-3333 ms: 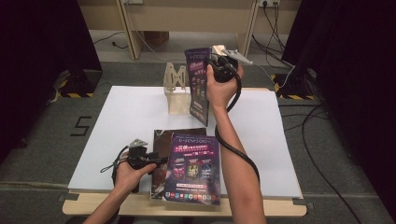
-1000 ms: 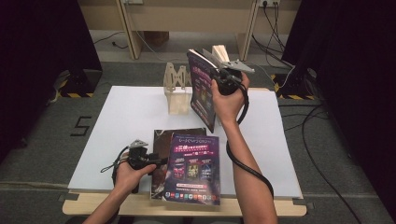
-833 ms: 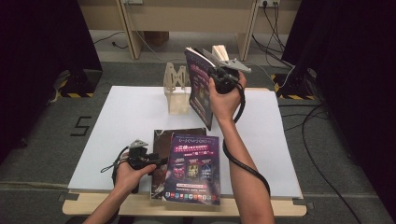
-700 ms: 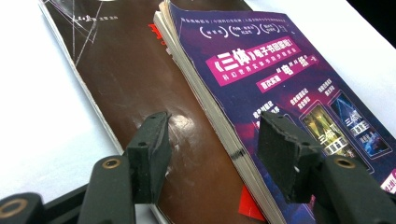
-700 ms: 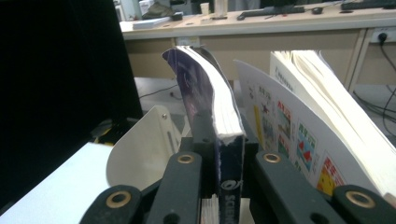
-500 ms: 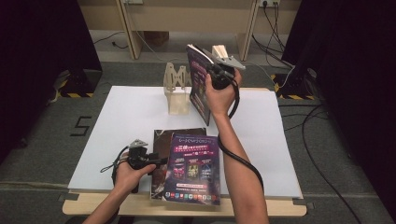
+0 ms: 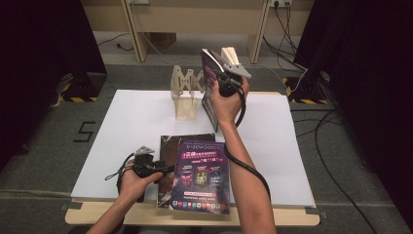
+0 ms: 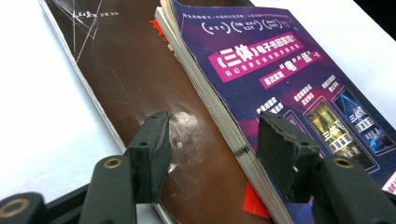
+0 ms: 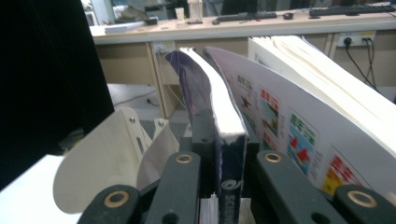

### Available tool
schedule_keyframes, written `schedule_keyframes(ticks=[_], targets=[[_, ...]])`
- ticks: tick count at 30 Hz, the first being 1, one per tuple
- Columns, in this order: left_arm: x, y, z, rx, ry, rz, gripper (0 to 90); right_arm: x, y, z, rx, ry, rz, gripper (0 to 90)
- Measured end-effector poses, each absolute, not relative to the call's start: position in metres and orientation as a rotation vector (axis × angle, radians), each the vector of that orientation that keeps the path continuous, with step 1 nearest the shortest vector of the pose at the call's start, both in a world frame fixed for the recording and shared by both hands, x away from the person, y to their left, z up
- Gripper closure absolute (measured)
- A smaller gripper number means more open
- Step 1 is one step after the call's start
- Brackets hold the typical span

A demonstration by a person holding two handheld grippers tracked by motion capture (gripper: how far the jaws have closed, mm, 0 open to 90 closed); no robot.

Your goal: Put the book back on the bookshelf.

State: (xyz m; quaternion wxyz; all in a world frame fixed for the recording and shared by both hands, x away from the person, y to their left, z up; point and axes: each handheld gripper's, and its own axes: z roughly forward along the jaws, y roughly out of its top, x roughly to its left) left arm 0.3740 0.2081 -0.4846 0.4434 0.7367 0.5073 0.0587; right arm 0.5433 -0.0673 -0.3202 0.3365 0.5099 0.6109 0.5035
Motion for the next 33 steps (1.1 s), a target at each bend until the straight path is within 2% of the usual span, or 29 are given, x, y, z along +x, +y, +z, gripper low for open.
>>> schedule_keyframes(ticks=[11,16,20,33], targets=[[0.373,0.207,-0.485,1.831,1.259,0.143,43.8,0.534,-0.075,-0.313,1.383,1.671,1.277,75.2],[0.374,0.207,-0.485,1.834,1.259,0.142,43.8,0.533,-0.078,-0.31,1.384,1.695,1.245,77.5],[0.374,0.207,-0.485,1.835,1.258,0.146,43.9,0.531,-0.077,-0.308,1.385,1.713,1.223,84.5],[0.374,0.207,-0.486,1.837,1.257,0.147,44.3,0.54,-0.069,-0.31,1.362,1.614,1.353,84.9]])
